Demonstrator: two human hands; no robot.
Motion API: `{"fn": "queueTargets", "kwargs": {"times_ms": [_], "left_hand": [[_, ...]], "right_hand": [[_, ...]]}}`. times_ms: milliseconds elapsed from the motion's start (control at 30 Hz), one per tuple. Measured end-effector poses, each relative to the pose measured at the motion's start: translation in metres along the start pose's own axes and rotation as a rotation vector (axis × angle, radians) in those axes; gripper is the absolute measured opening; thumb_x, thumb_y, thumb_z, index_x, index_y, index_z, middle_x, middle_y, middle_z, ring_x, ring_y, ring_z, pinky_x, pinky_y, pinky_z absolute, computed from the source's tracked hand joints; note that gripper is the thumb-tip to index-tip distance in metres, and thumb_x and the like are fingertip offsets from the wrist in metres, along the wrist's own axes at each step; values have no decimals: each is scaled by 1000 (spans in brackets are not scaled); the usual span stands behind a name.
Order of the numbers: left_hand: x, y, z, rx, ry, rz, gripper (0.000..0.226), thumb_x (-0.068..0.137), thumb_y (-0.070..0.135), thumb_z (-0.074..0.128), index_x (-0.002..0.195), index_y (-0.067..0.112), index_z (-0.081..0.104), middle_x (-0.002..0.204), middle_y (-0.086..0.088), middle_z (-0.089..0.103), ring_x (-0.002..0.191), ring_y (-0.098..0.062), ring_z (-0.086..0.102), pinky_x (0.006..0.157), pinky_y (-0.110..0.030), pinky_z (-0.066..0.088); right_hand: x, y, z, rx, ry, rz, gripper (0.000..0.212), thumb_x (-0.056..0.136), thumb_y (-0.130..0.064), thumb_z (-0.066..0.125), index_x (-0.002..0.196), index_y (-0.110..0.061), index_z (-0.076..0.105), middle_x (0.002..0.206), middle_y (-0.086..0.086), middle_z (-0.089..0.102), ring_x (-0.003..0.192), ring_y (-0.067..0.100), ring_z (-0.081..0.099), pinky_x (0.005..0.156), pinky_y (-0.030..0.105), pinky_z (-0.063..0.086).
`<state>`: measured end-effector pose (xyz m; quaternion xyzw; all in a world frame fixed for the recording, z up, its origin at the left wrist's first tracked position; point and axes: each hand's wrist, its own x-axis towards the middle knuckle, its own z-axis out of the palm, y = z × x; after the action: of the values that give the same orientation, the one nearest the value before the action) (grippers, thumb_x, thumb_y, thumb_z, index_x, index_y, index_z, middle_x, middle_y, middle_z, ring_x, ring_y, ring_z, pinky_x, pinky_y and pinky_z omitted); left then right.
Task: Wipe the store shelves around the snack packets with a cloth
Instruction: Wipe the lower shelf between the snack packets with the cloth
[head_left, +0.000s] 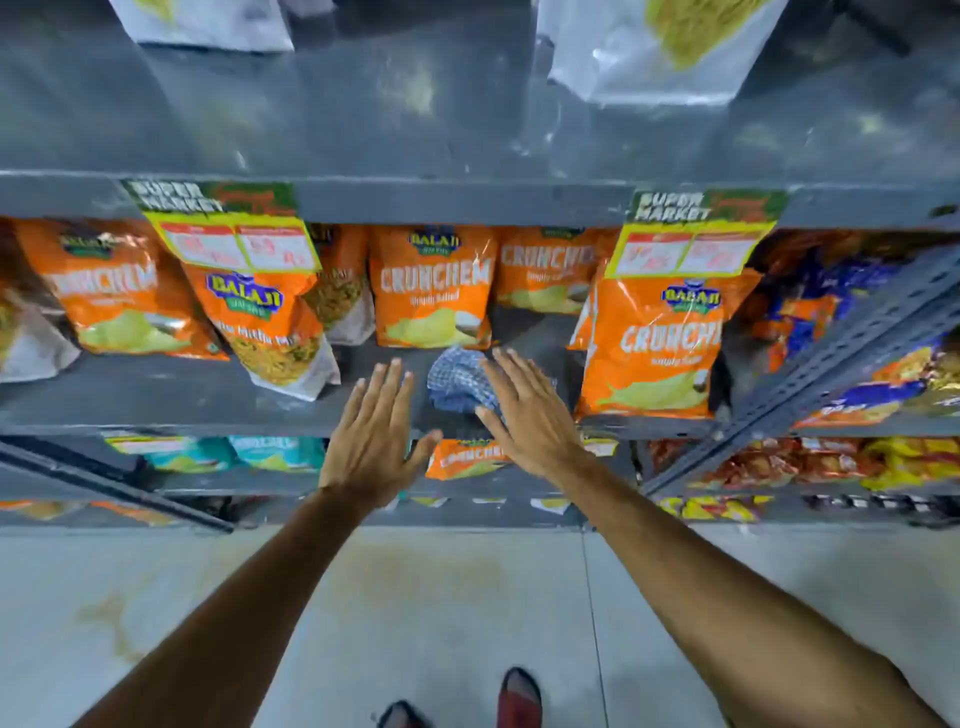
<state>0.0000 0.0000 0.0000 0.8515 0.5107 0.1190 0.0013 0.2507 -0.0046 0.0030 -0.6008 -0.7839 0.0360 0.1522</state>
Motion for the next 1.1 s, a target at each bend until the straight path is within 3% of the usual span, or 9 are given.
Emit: {"fn": "queueTargets", "kwargs": {"times_ms": [133,300,433,567,667,833,967,1100], "left_hand": [[14,-13,32,-1,-61,-55,87,102,62,36,159,-3,30,169,-24,27,158,-39,24,128,-56,23],[18,-17,55,6,-87,-55,88,102,64,32,158,-3,31,168,-24,28,157,-39,26,128,-55,23],[17,-15,65,19,-100,-73,88,103,65,34,160,-1,26,170,-21,23,159,-37,21,129,-55,20],[16,-15,56,35,-141,-77,89,103,66,29,162,0,20,172,-19,16,160,-35,16,131,-52,16],[5,-6,30,3,-106,-99,87,103,64,32,162,0,23,171,-21,19,160,-36,18,130,-53,19],[-26,-6,-37,30,-13,-125,85,106,64,32,160,-2,28,170,-21,23,159,-35,20,128,-53,24],[-51,-13,-93,98,39,-164,85,106,65,29,161,0,25,171,-19,23,159,-34,21,127,-53,27],[-80,-31,-146,129,145,-252,84,106,64,31,164,5,17,174,-15,16,162,-28,11,130,-50,17]], "right_hand": [[26,1,13,3,2,-35,58,103,-43,47,154,-17,39,156,17,42,146,34,37,121,50,29],[35,5,43,18,2,-19,48,102,-41,51,148,-25,50,149,12,51,130,33,53,101,50,46],[34,4,56,169,130,13,37,96,-28,68,132,-24,66,138,7,64,127,27,59,103,40,48],[36,-2,47,227,140,24,38,86,-16,78,123,-22,72,123,-1,74,112,19,69,90,32,57],[29,-7,30,351,73,112,38,90,-15,74,126,-25,70,124,-5,73,107,13,70,83,33,59],[15,-33,-13,615,63,190,35,96,-21,68,130,-29,68,129,-9,71,115,8,67,96,28,55],[11,-78,-44,708,13,103,33,96,-19,68,128,-29,70,126,-10,72,112,-2,63,97,20,51],[23,-135,-69,791,-44,-35,32,95,-15,68,125,-27,71,124,-13,72,112,-9,62,99,21,50]]}}
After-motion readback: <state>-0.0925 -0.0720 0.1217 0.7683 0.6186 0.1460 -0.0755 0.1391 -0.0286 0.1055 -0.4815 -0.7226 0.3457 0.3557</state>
